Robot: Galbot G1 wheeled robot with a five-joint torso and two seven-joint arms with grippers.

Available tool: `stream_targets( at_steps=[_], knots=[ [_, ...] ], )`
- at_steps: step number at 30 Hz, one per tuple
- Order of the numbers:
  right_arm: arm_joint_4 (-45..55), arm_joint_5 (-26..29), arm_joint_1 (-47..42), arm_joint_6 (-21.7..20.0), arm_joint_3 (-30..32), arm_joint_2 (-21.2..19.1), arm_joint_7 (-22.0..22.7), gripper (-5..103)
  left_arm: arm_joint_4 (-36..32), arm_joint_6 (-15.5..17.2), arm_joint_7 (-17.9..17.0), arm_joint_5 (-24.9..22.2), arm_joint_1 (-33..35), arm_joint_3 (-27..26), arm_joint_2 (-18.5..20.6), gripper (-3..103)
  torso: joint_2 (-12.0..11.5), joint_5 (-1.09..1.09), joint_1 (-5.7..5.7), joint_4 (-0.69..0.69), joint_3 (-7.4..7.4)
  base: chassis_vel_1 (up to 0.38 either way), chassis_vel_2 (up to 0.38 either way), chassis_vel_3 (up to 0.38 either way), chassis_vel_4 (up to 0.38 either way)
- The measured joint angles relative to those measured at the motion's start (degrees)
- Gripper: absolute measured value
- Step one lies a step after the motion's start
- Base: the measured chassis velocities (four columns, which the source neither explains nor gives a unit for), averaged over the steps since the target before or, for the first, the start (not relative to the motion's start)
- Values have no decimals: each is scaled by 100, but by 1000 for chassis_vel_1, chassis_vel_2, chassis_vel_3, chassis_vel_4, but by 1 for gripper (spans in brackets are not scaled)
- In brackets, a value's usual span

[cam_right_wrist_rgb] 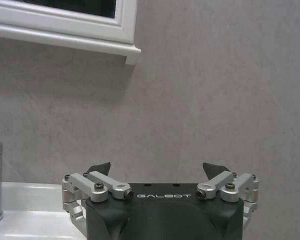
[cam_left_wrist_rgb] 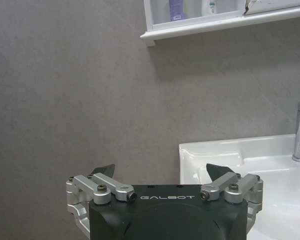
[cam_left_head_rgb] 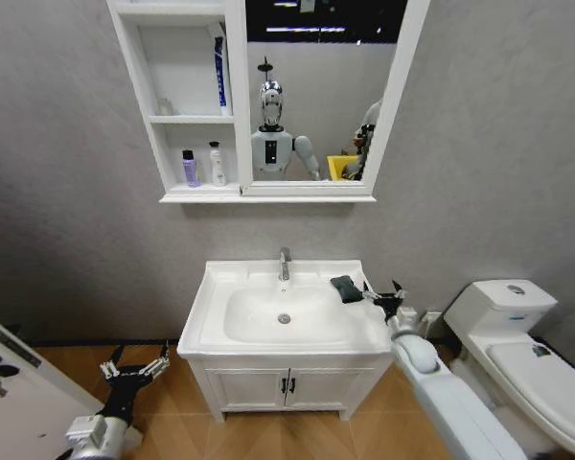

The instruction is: Move facial cleanser and shampoo from washbasin to cabinet, then wipe washbasin with towel.

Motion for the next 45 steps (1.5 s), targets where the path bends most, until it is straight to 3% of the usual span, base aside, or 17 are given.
stream_targets(
  at_steps=[2,3,5,6,8,13,24,45],
  knots=[
    [704,-195,-904,241,557,358,-153,100,0,0,0,0,0,0,0,100,1,-6,-1,-2,-1,0,0,0,0],
    [704,-195,-904,241,557,358,-153,100,0,0,0,0,0,0,0,100,1,-6,-1,-2,-1,0,0,0,0],
    [1153,-444,-1780,658,1124,851,-359,100,0,0,-1,0,1,-1,-1,100,0,1,-1,1,0,0,0,0,0],
    [1153,-444,-1780,658,1124,851,-359,100,0,0,-1,0,1,-1,-1,100,0,1,-1,1,0,0,0,0,0],
    [1527,-480,-2585,982,1430,1218,-432,100,0,0,0,0,0,0,0,100,1,-4,-1,-3,-1,0,0,0,0],
    [1874,-564,-3228,1268,1318,1591,-438,100,0,0,0,0,0,0,0,100,1,-2,0,3,0,0,0,0,0],
    [2184,-615,-3405,1036,1044,1795,-278,100,0,0,0,0,0,0,0,100,-1,-2,1,1,1,0,0,0,0],
    [2144,-639,-3337,1001,993,1784,-288,100,-1,0,0,0,0,0,0,100,-2,-2,2,1,1,0,0,0,0]
  ],
)
